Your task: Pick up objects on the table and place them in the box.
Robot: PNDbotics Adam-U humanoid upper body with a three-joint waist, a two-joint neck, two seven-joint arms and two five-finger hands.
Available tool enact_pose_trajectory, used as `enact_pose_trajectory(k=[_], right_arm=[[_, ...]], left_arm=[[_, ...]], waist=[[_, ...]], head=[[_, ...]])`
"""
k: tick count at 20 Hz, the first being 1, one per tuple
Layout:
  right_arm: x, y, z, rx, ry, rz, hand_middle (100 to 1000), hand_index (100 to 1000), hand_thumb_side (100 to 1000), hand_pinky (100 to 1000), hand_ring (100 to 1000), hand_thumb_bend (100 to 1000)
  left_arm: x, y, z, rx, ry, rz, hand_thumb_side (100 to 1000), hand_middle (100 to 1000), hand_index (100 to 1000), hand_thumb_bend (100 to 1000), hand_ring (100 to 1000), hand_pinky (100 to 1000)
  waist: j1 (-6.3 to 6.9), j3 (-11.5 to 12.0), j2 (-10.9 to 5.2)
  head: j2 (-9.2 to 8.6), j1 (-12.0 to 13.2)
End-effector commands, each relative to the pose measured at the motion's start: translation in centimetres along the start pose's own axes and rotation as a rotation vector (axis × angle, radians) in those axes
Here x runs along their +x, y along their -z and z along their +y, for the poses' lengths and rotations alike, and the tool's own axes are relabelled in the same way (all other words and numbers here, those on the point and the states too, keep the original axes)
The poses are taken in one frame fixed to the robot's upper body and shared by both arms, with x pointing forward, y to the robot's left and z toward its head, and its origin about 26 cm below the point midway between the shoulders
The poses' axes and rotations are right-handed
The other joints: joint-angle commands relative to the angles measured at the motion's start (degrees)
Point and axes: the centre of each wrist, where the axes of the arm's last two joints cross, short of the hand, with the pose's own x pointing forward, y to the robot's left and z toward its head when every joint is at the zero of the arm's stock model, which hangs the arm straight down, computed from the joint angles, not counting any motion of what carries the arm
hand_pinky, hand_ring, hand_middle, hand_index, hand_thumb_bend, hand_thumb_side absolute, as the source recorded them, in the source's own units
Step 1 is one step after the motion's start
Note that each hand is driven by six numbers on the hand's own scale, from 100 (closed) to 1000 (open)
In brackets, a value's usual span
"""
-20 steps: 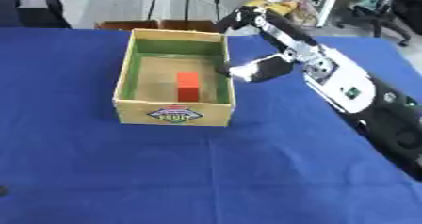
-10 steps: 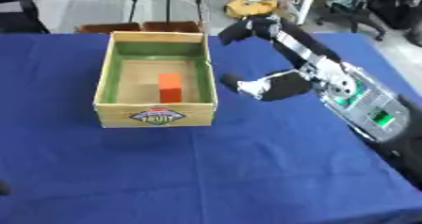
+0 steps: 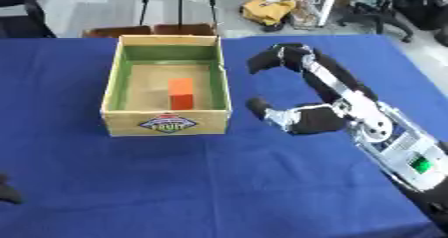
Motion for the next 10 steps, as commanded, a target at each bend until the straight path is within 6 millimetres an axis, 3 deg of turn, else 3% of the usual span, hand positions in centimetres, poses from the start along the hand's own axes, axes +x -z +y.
enact_pose_trajectory(k=[1, 10], right_arm=[[0.32, -0.01, -0.45, -0.006, -0.027, -0.002, 638, 776, 381, 798, 808, 352], [-0.03, -0.27, -0.28, -0.003, -0.026, 0.015, 638, 775, 380, 798, 808, 351]], left_arm=[[0.66, -0.37, 0.72, 0.002, 0.037, -0.002, 1000, 505, 709, 258, 608, 656], [0.68, -0.41, 0.63, -0.004, 0.033, -0.012, 1000, 506, 710, 253, 610, 658]], waist=[[0.47, -0.47, -1.04], [1.46, -1.4, -1.4]], head=[[0.39, 0.36], [0.52, 0.48]])
